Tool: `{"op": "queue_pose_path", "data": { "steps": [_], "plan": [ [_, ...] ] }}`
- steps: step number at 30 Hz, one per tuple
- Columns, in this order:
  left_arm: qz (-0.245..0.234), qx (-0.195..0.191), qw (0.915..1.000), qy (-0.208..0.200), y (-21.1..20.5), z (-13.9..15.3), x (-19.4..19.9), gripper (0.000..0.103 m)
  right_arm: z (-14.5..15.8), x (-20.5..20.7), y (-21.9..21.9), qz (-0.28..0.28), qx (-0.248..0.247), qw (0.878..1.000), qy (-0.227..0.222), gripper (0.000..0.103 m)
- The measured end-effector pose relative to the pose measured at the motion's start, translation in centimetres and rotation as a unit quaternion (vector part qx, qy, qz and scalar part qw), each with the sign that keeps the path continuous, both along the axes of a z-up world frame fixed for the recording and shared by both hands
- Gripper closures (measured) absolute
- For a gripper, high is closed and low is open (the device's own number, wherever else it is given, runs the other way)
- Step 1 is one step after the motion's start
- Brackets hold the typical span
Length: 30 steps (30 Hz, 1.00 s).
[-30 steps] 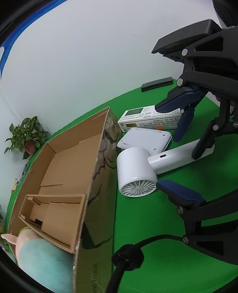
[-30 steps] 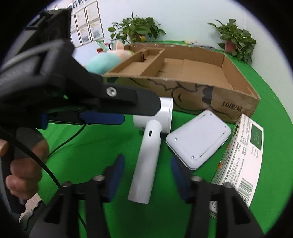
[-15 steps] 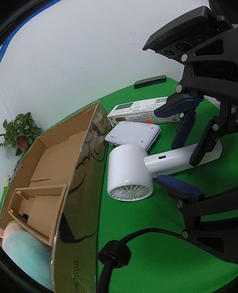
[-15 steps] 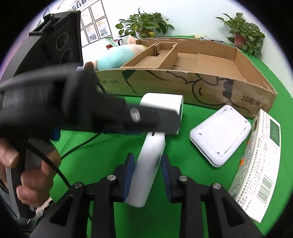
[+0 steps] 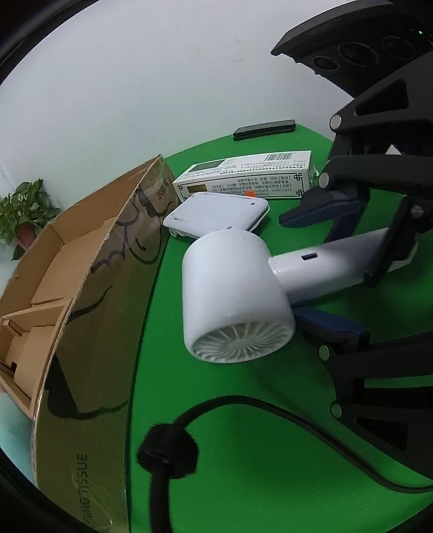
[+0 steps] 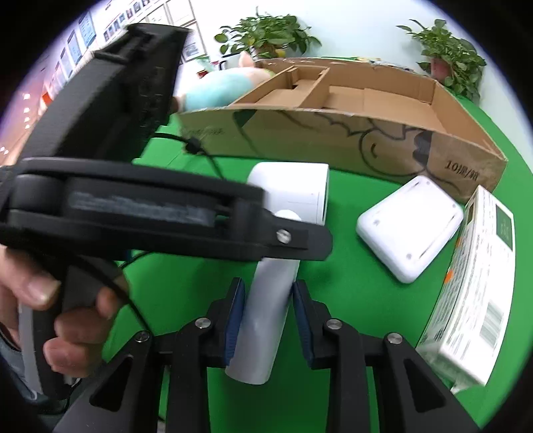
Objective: Organize objects
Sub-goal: 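Close the right gripper on the white hair dryer's handle, then lift the hair dryer with the right gripper and carry it over the tray box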
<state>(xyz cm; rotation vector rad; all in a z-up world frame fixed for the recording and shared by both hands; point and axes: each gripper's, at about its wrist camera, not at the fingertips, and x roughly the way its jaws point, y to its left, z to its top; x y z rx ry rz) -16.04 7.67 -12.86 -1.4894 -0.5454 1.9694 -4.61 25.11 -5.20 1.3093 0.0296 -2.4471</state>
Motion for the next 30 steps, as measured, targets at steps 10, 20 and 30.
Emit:
{"op": "queue_pose_path", "data": {
  "steps": [10,20,30],
  "plan": [
    [0.025,-0.011,0.9996,-0.002,-0.7,-0.3,0.5,0.072,-0.2,0.2,0.0,-0.008,0.004,1.000,0.002,0.075],
    [0.028,-0.031,0.9986,0.033,0.5,1.9,1.1,0.074,0.7,0.4,-0.3,-0.005,0.018,0.999,0.030,0.077],
    [0.019,-0.036,0.9945,0.096,1.1,6.9,1.8,0.075,2.9,0.0,0.6,-0.031,0.008,0.996,0.080,0.079]
  ]
}}
